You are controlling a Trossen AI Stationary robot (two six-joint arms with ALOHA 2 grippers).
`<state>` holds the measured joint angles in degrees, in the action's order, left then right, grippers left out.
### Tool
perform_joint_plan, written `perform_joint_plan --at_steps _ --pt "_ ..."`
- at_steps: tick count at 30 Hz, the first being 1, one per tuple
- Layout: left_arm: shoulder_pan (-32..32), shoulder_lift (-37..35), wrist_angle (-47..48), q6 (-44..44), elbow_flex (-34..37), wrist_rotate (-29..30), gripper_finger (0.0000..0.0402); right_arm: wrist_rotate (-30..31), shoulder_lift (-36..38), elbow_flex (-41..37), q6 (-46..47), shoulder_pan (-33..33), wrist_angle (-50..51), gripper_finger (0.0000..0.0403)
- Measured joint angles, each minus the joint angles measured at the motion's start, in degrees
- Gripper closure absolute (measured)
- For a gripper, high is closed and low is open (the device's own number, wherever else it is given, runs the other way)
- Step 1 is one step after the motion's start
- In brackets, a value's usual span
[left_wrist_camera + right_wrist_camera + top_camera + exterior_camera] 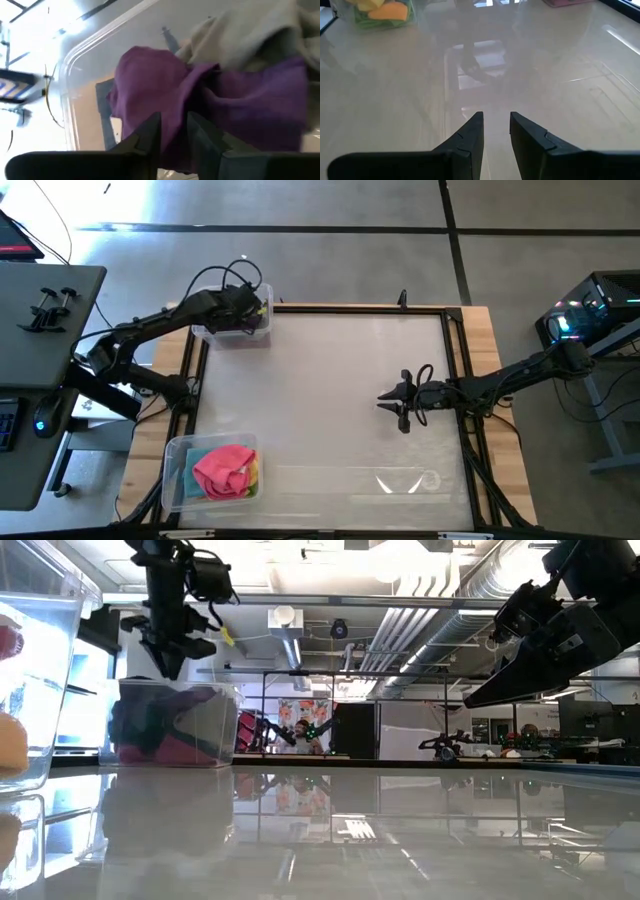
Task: Sort towels by color in basket
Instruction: Return to Home Position
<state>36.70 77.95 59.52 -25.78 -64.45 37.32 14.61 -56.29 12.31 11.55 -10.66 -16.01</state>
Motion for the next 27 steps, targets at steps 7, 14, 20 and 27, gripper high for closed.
perform_joint_plan --at_steps 7,14,20,27 --pt "-7.5 -0.5 -7.1 1.1 0.0 -0.3 0.0285 0.0 0.0 0.0 0.1 0.2 -0.3 0.0314" --pt "-18.4 -0.4 -16.8 2.1 0.0 -1.1 0.0282 1.3 0.0 0.0 0.5 0.1 -2.3 0.0314" --pt "-28.9 2.0 -21.1 -4.1 0.0 -1.1 0.0282 1.3 0.0 0.0 1.7 -0.4 -3.6 0.0312" --pt "-41.7 11.1 -37.7 -1.9 0.0 -1.2 0.0282 3.6 3.1 -0.1 1.6 -0.4 -0.8 0.0312"
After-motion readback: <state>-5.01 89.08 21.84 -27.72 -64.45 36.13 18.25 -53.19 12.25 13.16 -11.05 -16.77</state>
